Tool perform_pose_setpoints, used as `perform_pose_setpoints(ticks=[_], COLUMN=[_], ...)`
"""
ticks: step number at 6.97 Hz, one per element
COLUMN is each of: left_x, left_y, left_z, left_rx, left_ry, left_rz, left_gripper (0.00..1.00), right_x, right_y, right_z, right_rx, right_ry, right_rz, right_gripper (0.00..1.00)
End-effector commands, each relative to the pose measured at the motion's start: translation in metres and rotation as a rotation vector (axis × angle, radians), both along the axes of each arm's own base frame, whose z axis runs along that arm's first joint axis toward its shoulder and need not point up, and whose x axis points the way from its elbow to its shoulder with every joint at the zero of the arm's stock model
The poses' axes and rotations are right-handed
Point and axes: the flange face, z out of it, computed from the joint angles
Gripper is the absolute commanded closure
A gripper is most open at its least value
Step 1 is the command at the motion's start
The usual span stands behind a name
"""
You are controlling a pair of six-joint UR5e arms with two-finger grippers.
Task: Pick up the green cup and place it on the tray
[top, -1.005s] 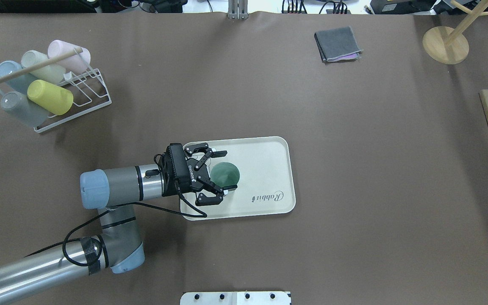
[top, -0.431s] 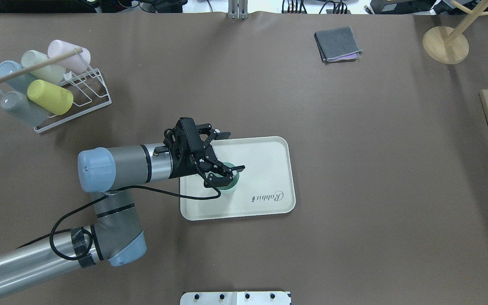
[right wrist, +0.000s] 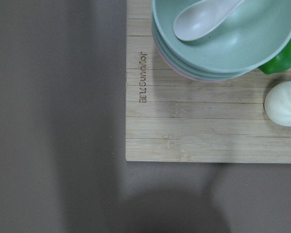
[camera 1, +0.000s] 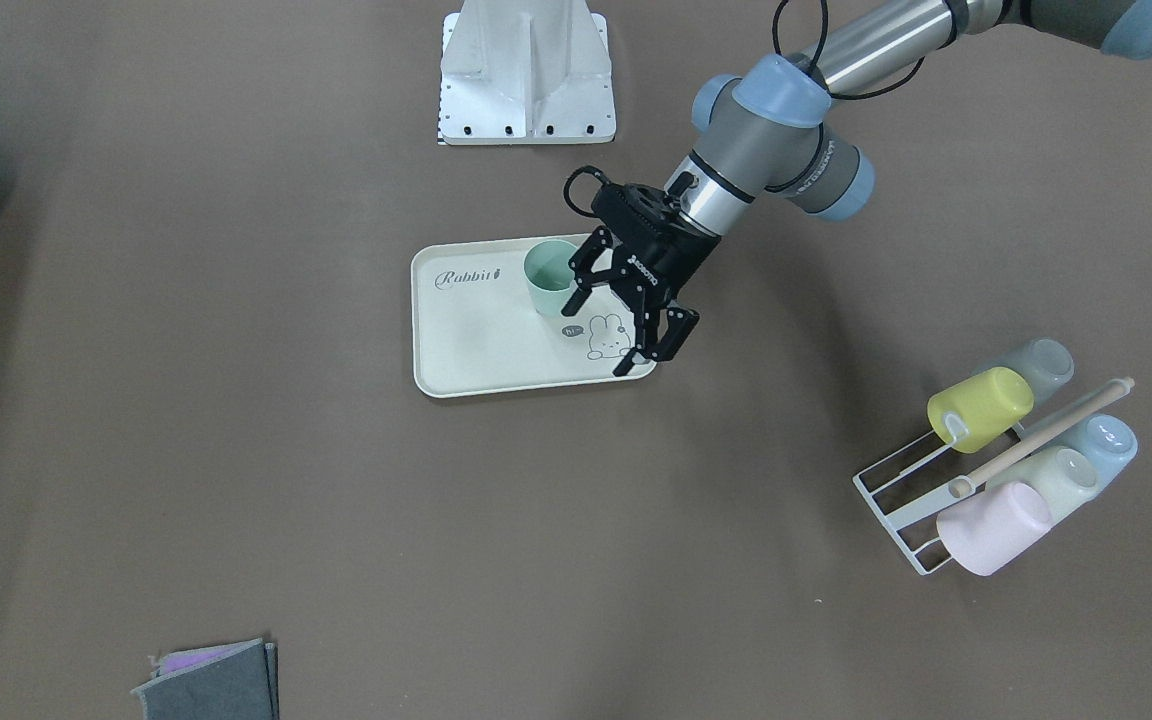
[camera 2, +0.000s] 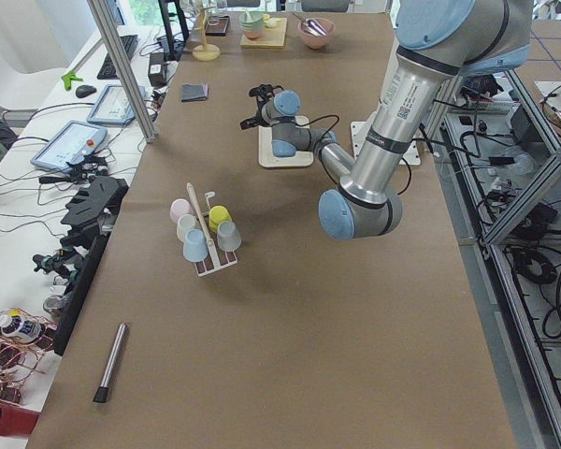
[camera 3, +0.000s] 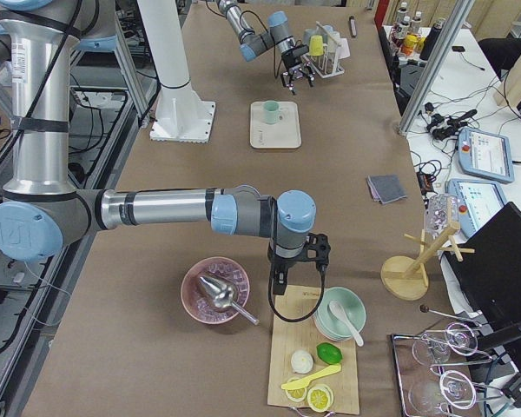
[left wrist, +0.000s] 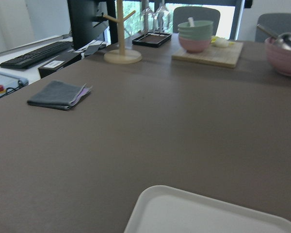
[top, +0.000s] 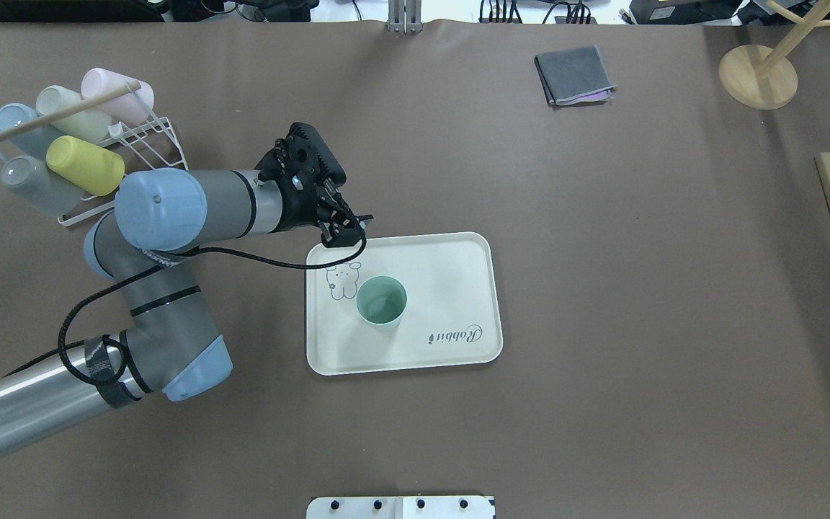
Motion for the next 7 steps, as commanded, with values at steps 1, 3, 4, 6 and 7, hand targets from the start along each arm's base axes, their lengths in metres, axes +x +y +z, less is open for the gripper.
perform_pose_setpoints(ticks=[1,3,4,6,7], left_x=[-0.045,-0.115,-0.163,-0.245,-0.297], left_y=[-0.035,-0.077,-0.098,-0.127,-0.131], left_z=[0.007,0.013,0.009,0.051,0.093], left_rx=[-0.194,-0.321,-0.330,-0.459,-0.564], left_ry=[-0.260,-0.389,-0.359,-0.327,-0.307], left_rz=[-0.085,-0.211,-0.281,-0.295,-0.292], left_gripper=[0.02,0.02,0.02,0.02,0.02], right_x=[0.000,0.000,0.000,0.000,0.000], right_y=[0.001,0.000,-0.002,-0.003,-0.003], right_z=[0.002,0.003,0.000,-0.004,-0.004], right_rx=[-0.003,-0.001,0.010,0.051,0.051], right_ry=[0.002,0.006,0.004,0.000,-0.001], right_rz=[-0.001,-0.003,-0.003,-0.002,-0.002], right_gripper=[0.00,0.00,0.00,0.00,0.00])
